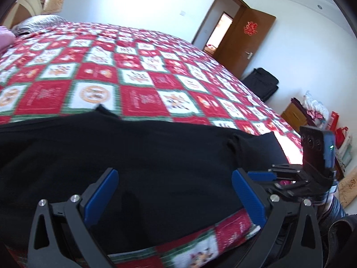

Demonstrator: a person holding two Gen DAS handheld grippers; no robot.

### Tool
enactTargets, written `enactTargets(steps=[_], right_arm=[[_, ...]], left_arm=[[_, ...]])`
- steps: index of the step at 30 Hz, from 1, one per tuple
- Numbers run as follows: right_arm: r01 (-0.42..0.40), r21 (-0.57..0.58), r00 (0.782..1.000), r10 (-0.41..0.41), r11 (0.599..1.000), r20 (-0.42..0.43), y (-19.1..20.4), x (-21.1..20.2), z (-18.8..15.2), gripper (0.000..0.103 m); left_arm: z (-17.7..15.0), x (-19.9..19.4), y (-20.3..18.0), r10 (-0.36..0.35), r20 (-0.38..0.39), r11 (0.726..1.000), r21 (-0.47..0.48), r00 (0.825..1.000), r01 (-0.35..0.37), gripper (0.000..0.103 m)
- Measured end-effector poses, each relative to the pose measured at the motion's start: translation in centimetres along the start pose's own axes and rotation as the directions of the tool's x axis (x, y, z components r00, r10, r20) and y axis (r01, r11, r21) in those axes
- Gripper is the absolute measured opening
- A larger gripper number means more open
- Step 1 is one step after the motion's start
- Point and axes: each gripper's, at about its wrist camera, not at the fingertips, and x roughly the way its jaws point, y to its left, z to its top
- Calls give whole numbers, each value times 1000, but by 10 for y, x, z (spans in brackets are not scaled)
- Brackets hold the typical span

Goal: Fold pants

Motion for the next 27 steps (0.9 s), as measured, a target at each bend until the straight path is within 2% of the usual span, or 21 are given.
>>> enactTargets(steps=[1,2,5,6,8,9,11,12,15,16,18,21,23,27], right_arm=[[-10,-6,1000,11,1000,6,0,-8,-1,63],[-10,-15,1000,11,1000,17,-1,-14,-3,66],[29,-13,997,-28,999,69,-14,-43,-11,66],[13,9,995,-14,1000,94,-25,-55,-14,66],[31,76,986,-43,997,160,-48,-75,-19,66],[48,140,975,-77,989,210,-65,-88,-21,66],[54,247,955,-123,967,270,-92,-105,-23,66],[47,308,942,-144,950,302,-110,-113,-26,66],[78,379,921,-212,922,326,-132,-121,-29,66],[80,380,920,-215,922,328,-133,-121,-30,66],[80,375,917,-215,923,336,-133,-119,-30,66],[70,377,918,-208,923,337,-132,-115,-31,66],[71,383,921,-209,921,330,-134,-111,-32,66],[67,418,913,-224,906,341,-142,-112,-37,67]], left_arm=[[2,5,-6,-9,-11,1000,8,1000,9,103],[3,8,-12,-16,-21,1000,18,1000,17,103],[9,21,-35,-51,-45,997,55,998,54,102],[11,27,-43,-69,-57,995,65,996,72,101],[14,41,-62,-107,-90,990,85,990,114,92],[15,48,-69,-115,-107,988,91,988,125,90],[17,65,-84,-133,-147,984,97,980,148,76],[17,72,-90,-135,-166,984,96,977,153,74],[17,89,-101,-128,-200,985,90,971,148,66],[16,93,-104,-123,-213,985,90,969,145,59],[13,97,-107,-110,-226,988,84,968,132,54],[13,98,-110,-78,-224,990,97,972,102,39],[14,96,-105,-68,-221,993,84,973,88,15],[15,92,-100,-83,-204,993,63,975,98,9]])
